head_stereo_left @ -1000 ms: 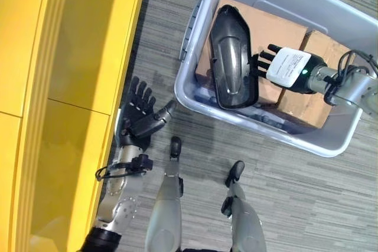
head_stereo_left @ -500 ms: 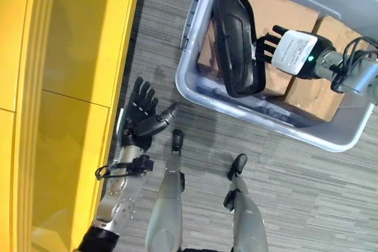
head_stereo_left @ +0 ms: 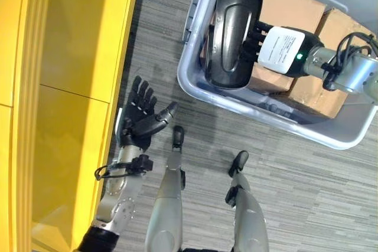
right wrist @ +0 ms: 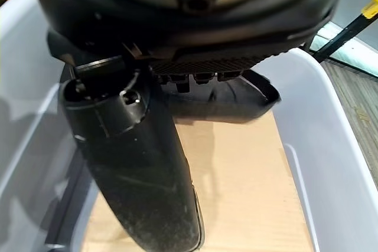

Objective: Move parts from the plastic box to the shelf.

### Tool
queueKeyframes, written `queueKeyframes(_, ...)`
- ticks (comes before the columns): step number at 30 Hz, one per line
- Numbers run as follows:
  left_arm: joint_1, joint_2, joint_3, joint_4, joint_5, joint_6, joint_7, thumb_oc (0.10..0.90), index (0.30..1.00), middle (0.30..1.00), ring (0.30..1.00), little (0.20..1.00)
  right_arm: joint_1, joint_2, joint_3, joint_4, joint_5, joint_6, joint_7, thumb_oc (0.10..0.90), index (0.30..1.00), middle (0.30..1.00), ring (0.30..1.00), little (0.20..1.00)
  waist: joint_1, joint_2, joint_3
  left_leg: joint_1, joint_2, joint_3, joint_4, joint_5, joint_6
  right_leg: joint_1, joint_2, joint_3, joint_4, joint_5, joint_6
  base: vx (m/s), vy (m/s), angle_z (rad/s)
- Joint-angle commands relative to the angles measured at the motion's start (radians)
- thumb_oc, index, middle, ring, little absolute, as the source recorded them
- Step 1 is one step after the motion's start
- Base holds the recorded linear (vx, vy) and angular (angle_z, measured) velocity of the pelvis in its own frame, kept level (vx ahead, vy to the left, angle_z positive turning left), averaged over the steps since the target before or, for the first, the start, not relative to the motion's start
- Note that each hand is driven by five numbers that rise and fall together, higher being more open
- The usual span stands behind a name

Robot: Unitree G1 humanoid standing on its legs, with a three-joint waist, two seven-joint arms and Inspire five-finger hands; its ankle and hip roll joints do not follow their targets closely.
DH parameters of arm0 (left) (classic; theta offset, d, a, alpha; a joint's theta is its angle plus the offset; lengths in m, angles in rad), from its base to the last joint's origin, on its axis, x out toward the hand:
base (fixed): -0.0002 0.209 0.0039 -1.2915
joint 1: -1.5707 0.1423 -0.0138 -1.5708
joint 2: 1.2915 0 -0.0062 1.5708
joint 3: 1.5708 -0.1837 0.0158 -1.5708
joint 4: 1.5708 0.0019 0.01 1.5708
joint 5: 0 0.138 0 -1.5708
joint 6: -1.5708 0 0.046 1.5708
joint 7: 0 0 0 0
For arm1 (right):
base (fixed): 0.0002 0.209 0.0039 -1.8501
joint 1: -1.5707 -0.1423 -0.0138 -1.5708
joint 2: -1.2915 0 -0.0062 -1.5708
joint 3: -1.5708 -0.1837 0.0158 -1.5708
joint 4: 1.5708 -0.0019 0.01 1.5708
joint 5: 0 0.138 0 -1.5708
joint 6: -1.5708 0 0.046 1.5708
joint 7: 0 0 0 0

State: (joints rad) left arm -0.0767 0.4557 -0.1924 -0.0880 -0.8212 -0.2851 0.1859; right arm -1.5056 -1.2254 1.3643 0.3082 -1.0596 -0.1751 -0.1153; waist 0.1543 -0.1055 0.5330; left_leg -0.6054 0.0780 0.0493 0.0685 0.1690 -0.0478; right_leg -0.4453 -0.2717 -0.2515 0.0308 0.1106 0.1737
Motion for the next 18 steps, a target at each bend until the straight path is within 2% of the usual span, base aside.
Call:
queueKeyframes(1, 0.023, 0.028, 0.026, -0.154, 0.004, -0.091, -0.021, 0.9, 1.0, 1.0, 1.0, 1.0, -0.113, -0.1, 0.036, 0.007, -0.012, 0.039, -0.019, 0.9, 1.0, 1.0, 1.0, 1.0, -0.008, -0.009, -0.013, 0.066, 0.092, -0.027, 0.009, -0.018, -0.088, 0.066, -0.065, 0.027, 0.08, -0.01, 0.035, 0.0, 0.0, 0.0)
queueKeyframes(8, 0.013, 0.003, 0.025, -0.145, 0.015, -0.087, -0.018, 0.9, 1.0, 1.0, 1.0, 1.0, -0.08, -0.121, 0.036, 0.032, -0.009, 0.054, -0.013, 0.9, 1.0, 1.0, 1.0, 1.0, -0.025, -0.001, -0.013, 0.086, 0.092, -0.022, -0.003, -0.016, -0.089, 0.077, -0.065, 0.031, 0.071, -0.003, 0.036, 0.0, 0.001, 0.0)
queueKeyframes(18, 0.018, -0.008, 0.029, -0.148, 0.011, -0.088, -0.017, 0.9, 1.0, 1.0, 1.0, 1.0, -0.135, -0.121, 0.036, -0.019, 0.017, 0.063, -0.03, 0.9, 1.0, 1.0, 1.0, 1.0, -0.032, 0.009, -0.013, 0.104, 0.092, -0.018, -0.02, -0.007, -0.097, 0.094, -0.066, 0.026, 0.058, 0.002, 0.038, -0.01, 0.003, -0.02)
